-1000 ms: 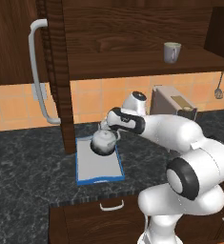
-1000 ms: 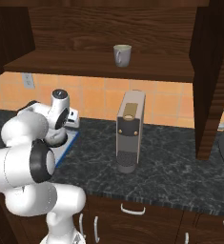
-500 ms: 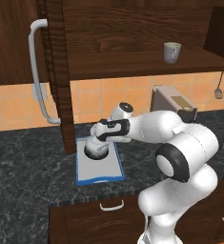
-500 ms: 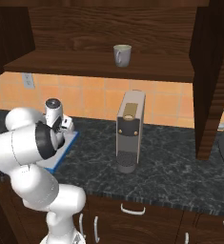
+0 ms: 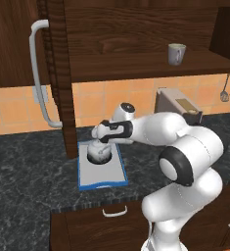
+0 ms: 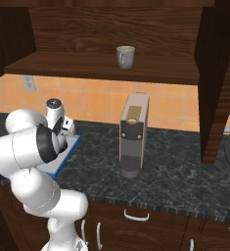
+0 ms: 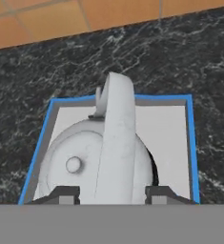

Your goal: Pick the kettle from the counter and place it on the tray. Then pick the mug from the cabinet and place it on the tray. Then close the cabinet doors.

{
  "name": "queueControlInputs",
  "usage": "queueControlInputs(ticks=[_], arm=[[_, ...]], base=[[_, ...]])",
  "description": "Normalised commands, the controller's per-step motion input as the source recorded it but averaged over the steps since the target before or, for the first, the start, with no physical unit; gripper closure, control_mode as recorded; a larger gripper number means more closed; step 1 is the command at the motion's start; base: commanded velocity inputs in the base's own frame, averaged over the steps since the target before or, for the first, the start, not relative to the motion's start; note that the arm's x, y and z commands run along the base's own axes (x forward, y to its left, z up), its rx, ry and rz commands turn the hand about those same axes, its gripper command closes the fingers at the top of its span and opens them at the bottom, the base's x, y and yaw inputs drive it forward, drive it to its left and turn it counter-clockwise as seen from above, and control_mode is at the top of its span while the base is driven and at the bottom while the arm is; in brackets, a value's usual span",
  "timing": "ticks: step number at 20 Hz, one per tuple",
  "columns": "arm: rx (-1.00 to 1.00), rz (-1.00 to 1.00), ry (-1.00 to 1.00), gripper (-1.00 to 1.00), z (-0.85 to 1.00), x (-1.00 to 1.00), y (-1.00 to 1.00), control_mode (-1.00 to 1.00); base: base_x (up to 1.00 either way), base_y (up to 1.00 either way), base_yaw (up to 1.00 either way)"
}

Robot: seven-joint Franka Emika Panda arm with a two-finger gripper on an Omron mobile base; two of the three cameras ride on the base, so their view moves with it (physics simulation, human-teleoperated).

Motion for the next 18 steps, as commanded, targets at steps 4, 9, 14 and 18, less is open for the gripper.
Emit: queueControlInputs(ticks=[4, 9, 14, 18], arm=[[0.01, 0.00, -0.14, -1.00, 0.56, -0.23, 0.00, -1.00], [0.00, -0.01, -0.19, -1.00, 0.90, -0.87, -0.21, -1.00], [-0.01, 0.00, -0.02, -1.00, 0.11, -0.22, -0.13, -1.00], [0.00, -0.06, -0.01, -1.00, 1.00, -0.96, -0.84, -1.00]], base=[[0.00, 0.00, 0.00], [0.00, 0.00, 0.00], [0.00, 0.00, 0.00], [0.00, 0.00, 0.00]])
